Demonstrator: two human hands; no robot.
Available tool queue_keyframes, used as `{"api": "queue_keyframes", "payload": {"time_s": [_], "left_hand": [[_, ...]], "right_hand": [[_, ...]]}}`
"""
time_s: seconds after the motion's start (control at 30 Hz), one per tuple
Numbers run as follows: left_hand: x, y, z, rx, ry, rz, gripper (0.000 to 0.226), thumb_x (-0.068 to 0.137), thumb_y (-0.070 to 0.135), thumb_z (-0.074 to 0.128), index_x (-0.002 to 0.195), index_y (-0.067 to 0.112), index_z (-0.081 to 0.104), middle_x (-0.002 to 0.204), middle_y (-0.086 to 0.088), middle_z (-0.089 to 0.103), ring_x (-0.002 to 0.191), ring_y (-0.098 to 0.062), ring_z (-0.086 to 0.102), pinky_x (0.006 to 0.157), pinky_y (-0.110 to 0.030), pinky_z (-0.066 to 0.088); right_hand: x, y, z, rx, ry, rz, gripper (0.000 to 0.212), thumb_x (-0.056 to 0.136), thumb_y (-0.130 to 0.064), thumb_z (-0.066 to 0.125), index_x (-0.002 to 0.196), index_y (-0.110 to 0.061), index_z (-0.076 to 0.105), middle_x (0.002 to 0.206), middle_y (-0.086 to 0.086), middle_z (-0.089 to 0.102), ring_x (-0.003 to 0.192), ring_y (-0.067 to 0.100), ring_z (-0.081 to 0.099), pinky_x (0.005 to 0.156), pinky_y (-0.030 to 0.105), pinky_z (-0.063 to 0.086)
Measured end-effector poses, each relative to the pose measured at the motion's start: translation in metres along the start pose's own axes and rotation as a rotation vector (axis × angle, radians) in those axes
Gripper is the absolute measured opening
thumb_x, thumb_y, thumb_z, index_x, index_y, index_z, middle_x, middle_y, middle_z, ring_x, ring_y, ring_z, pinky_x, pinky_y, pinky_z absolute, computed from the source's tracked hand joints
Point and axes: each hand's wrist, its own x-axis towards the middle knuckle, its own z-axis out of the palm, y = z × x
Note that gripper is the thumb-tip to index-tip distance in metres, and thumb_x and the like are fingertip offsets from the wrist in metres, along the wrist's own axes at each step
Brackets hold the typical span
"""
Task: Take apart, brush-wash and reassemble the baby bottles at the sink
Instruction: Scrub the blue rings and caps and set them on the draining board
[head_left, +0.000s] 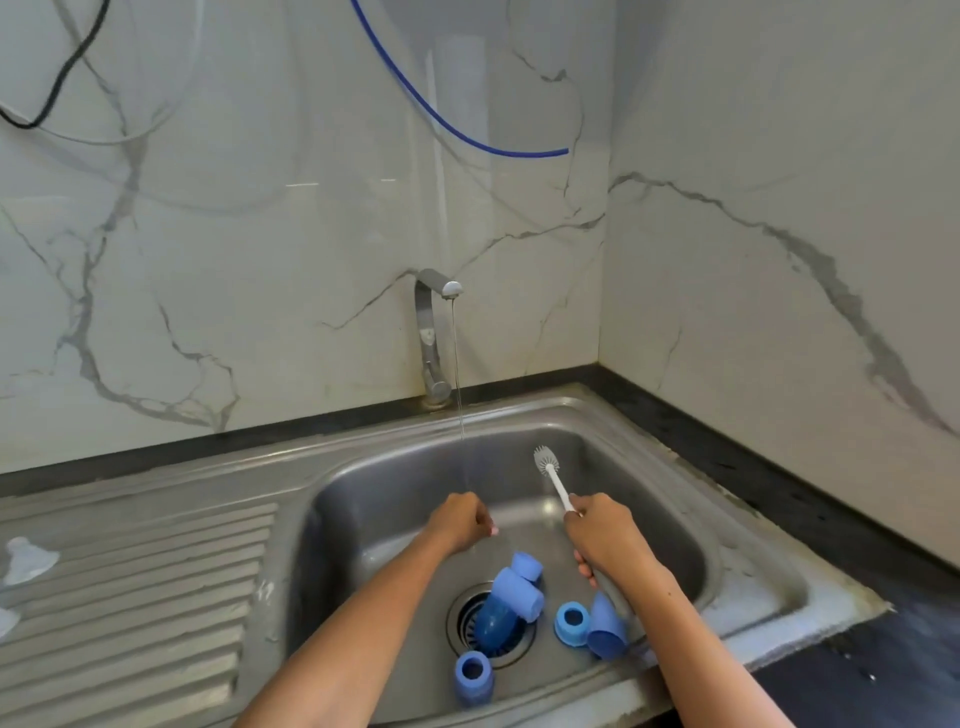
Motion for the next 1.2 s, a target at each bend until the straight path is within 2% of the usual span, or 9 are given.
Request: {"api": "queue_keyframes", "payload": {"time_s": [0.13,0.3,0.47,0.7,0.8,0.9,1.0,1.1,1.2], "left_hand": [[0.015,0.005,0.01,0.055,-0.134,0.059,0.027,0.079,0.036,0.076,0.098,0.016,0.075,0.107,-0.002,0.071,0.101,-0.017,0.064,0.091,-0.035,0.051],[0.029,0.008,0.024,0.056,-0.144,0.098,0.031,0.076,0.041,0.077,0.093,0.015,0.075,0.102,-0.002,0.072,0.098,-0.017,0.064,0.088,-0.034,0.052],[0.024,0.028,0.034,0.131,-0.197,0.33,0.034,0.074,0.036,0.08,0.1,0.015,0.073,0.103,0.0,0.071,0.095,-0.016,0.062,0.075,-0.023,0.043],[0.01,0.057,0.066,0.313,-0.398,0.613,0.048,0.057,0.04,0.089,0.096,0.019,0.072,0.097,0.004,0.071,0.089,-0.015,0.063,0.082,-0.034,0.051],[0.01,0.06,0.071,0.341,-0.38,0.647,0.047,0.057,0.041,0.089,0.093,0.018,0.071,0.096,0.002,0.069,0.088,-0.018,0.061,0.082,-0.037,0.051],[0.014,0.063,0.063,0.328,-0.339,0.625,0.05,0.06,0.039,0.088,0.098,0.013,0.07,0.1,-0.003,0.069,0.091,-0.021,0.061,0.084,-0.037,0.049],[0.015,0.066,0.039,0.31,-0.249,0.56,0.05,0.065,0.038,0.085,0.104,0.011,0.07,0.104,-0.005,0.068,0.096,-0.023,0.061,0.08,-0.03,0.045],[0.009,0.061,0.011,0.199,-0.101,0.442,0.059,0.064,0.042,0.085,0.113,0.016,0.064,0.103,0.0,0.068,0.094,-0.018,0.062,0.079,-0.029,0.048],[-0.003,0.043,-0.017,-0.01,0.021,0.316,0.056,0.064,0.046,0.084,0.108,0.017,0.064,0.095,0.002,0.068,0.086,-0.014,0.064,0.078,-0.032,0.053]], "right_hand": [[0.001,0.0,0.0,-0.013,0.01,0.002,0.035,0.098,-0.013,0.036,0.129,-0.007,0.052,0.077,0.008,0.056,0.045,0.016,0.05,0.045,0.026,0.046],[0.002,-0.001,0.0,-0.052,0.006,-0.005,0.036,0.098,-0.013,0.036,0.13,-0.007,0.052,0.078,0.006,0.054,0.043,0.015,0.05,0.043,0.024,0.044],[0.005,0.003,-0.001,-0.089,0.036,0.01,0.035,0.098,-0.013,0.037,0.129,-0.009,0.053,0.076,0.008,0.056,0.044,0.016,0.051,0.049,0.029,0.048],[0.006,0.003,-0.002,-0.124,0.054,0.023,0.035,0.098,-0.013,0.037,0.129,-0.01,0.053,0.082,0.012,0.058,0.048,0.018,0.051,0.058,0.035,0.053],[0.006,0.003,-0.003,-0.13,0.059,0.027,0.035,0.098,-0.012,0.037,0.13,-0.01,0.052,0.079,0.012,0.059,0.044,0.016,0.05,0.05,0.03,0.051],[0.006,0.003,-0.003,-0.14,0.073,0.016,0.034,0.097,-0.011,0.038,0.126,-0.008,0.055,0.076,0.01,0.059,0.044,0.017,0.051,0.057,0.034,0.054],[0.006,0.003,-0.003,-0.128,0.075,0.018,0.032,0.095,-0.009,0.04,0.122,-0.007,0.057,0.076,0.012,0.061,0.045,0.018,0.052,0.058,0.035,0.054],[0.008,0.004,-0.001,-0.113,0.071,0.009,0.031,0.097,-0.011,0.039,0.123,-0.009,0.057,0.089,0.014,0.06,0.045,0.018,0.053,0.056,0.034,0.054],[0.006,0.004,0.0,-0.08,0.052,-0.005,0.035,0.097,-0.012,0.038,0.128,-0.009,0.054,0.091,0.013,0.06,0.046,0.018,0.053,0.052,0.031,0.052]]}}
